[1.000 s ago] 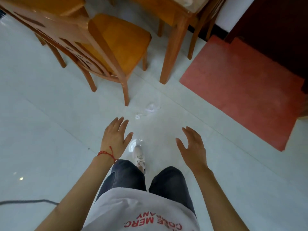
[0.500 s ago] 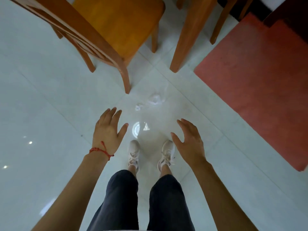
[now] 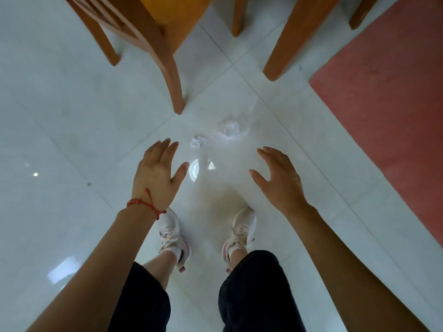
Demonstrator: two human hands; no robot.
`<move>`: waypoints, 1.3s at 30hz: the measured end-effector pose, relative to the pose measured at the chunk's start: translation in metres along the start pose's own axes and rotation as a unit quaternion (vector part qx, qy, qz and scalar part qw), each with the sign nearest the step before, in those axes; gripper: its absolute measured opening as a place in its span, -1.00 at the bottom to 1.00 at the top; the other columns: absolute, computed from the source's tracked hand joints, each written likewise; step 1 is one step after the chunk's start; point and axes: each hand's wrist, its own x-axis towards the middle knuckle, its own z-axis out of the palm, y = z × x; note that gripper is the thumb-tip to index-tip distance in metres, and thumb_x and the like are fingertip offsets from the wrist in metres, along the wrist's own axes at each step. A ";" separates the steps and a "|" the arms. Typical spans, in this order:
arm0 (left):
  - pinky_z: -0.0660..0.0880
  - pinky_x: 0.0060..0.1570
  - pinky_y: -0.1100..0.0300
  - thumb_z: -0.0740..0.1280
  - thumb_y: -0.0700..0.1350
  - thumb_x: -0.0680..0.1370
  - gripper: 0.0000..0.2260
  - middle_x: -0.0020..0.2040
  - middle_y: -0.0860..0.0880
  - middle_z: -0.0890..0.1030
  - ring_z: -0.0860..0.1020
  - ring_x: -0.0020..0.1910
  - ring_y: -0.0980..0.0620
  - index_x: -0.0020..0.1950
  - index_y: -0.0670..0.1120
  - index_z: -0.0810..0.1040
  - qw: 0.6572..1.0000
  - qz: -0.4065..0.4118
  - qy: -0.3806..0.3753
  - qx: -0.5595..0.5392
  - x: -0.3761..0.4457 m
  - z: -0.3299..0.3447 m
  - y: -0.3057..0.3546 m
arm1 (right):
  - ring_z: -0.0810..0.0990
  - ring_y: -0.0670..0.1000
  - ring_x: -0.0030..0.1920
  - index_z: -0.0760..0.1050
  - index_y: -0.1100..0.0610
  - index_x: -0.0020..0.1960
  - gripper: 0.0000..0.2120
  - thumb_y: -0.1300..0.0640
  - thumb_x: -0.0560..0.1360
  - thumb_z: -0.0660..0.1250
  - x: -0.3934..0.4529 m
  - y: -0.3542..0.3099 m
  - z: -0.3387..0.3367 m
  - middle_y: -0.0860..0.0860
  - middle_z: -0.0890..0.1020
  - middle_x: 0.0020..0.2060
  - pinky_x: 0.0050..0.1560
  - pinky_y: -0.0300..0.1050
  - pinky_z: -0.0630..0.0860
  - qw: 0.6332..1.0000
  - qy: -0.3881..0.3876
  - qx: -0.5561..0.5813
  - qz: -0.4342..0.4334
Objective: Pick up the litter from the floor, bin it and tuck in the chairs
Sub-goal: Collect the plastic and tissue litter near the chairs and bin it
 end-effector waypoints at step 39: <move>0.42 -0.12 0.15 0.37 -0.25 0.38 -0.80 -0.09 -0.24 0.56 0.50 -0.13 -0.20 -0.02 -0.18 0.64 0.985 -0.048 0.105 -0.128 0.180 0.352 -0.169 | 0.23 -0.04 0.38 0.32 0.09 0.39 -0.40 -0.03 0.41 0.40 0.265 0.138 0.204 0.03 0.35 0.41 0.32 -0.16 0.17 0.967 0.090 -0.128 -0.200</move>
